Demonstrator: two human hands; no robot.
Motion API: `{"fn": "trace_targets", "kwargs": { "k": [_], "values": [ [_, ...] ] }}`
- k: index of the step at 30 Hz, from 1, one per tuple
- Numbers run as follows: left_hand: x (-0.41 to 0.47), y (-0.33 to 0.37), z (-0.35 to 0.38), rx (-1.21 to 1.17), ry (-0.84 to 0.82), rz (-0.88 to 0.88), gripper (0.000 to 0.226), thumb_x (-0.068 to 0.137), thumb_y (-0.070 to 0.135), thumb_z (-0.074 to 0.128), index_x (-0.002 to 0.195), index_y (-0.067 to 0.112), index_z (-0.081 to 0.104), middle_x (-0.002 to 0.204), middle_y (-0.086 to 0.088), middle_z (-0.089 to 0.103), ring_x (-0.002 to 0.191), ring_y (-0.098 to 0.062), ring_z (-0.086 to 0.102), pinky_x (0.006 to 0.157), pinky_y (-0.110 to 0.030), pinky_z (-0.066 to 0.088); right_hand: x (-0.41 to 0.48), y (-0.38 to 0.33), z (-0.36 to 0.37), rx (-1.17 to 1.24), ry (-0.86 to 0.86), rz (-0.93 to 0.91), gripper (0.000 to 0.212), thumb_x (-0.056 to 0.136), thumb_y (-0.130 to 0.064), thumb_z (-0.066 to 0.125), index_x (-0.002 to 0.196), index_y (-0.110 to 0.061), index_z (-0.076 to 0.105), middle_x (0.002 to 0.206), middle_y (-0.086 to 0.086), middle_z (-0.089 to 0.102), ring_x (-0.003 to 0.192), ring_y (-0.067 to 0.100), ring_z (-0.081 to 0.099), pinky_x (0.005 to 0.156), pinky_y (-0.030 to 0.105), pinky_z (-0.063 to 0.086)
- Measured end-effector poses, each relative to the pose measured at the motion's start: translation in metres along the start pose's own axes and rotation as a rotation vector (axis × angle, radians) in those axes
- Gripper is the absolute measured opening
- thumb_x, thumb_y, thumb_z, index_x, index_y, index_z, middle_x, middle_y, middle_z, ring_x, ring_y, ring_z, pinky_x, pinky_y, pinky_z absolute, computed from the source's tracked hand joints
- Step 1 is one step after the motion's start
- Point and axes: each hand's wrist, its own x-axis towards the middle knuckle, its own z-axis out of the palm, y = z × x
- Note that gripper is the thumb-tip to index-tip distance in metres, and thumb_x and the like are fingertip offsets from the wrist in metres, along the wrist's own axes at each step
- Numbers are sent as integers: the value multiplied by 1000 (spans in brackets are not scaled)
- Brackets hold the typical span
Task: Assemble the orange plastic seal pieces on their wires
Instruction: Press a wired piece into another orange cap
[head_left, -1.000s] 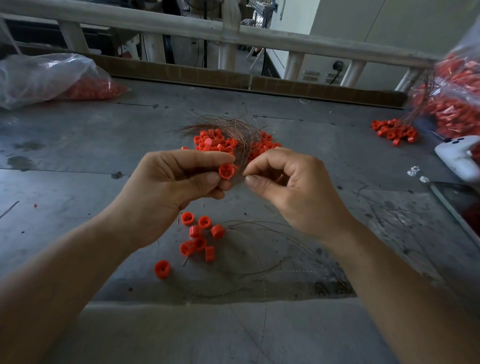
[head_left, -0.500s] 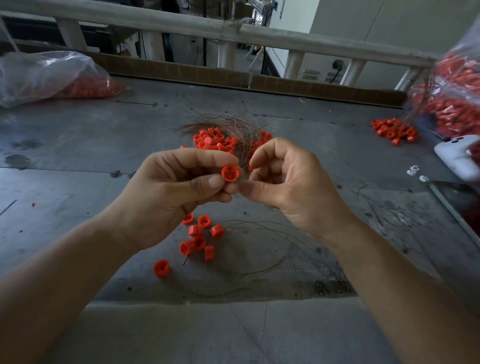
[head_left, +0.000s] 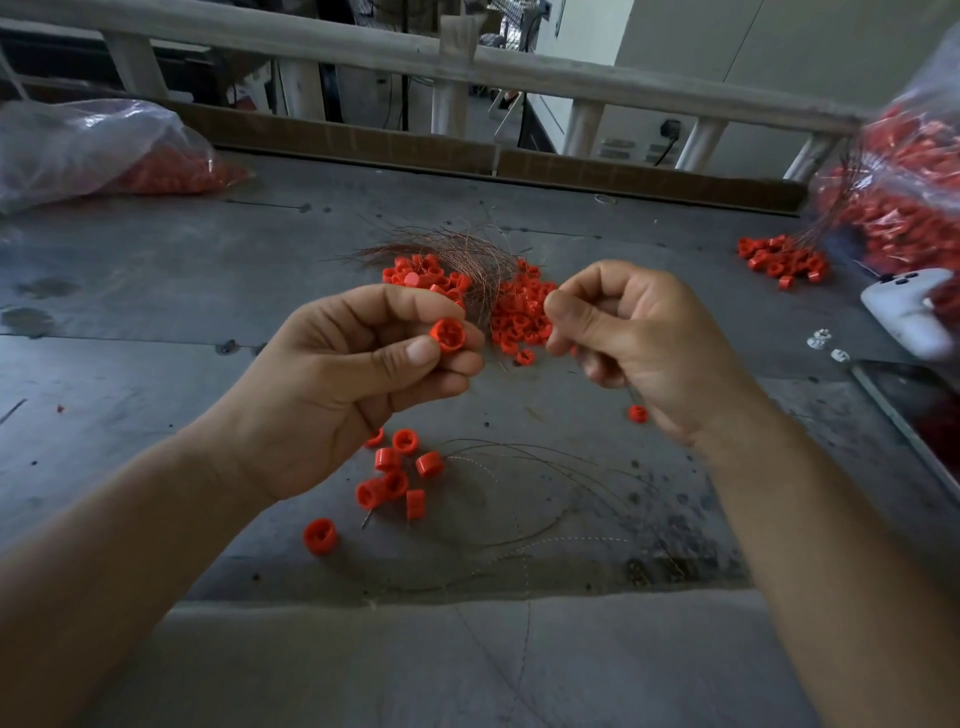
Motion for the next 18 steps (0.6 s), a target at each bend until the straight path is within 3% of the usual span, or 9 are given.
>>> {"fn": "trace_targets", "kwargs": {
  "k": [3,6,11,14,18],
  "values": [
    [-1,0,0,-1,8,-17,20,58,10,64,75,12,74,77,-7,72,70,-13,69,61,-19,55,5,6,-12,-64,52,50,21,68,-35,63,72,-15,57,54,-4,64,39,3,47,38,14,35],
    [-1,-1,1,8,4,-50,20,58,10,64,75,12,74,78,-8,71,70,-14,69,62,-20,55,10,16,-19,-166,98,89,14,81,-23,64,71,-16,58,53,-6,64,42,2,51,41,14,40],
    [0,-4,2,35,-4,-96,19,58,10,65,74,13,74,78,-8,71,72,-15,70,62,-20,55,19,39,-16,-576,147,39,17,84,-21,64,69,-23,59,63,-9,61,58,3,56,55,14,43],
    [0,-5,2,33,-4,-109,19,58,9,65,74,12,74,79,-9,71,72,-16,70,63,-20,55,24,49,-8,-730,74,5,5,84,-19,64,84,-23,67,74,-13,59,65,-3,50,60,6,35],
    [0,-6,1,27,11,-113,19,57,10,66,74,12,74,79,-9,71,73,-16,70,63,-20,55,31,59,1,-865,73,-57,21,85,-19,62,105,-17,68,90,-6,58,78,4,48,69,11,34]
  ]
}}
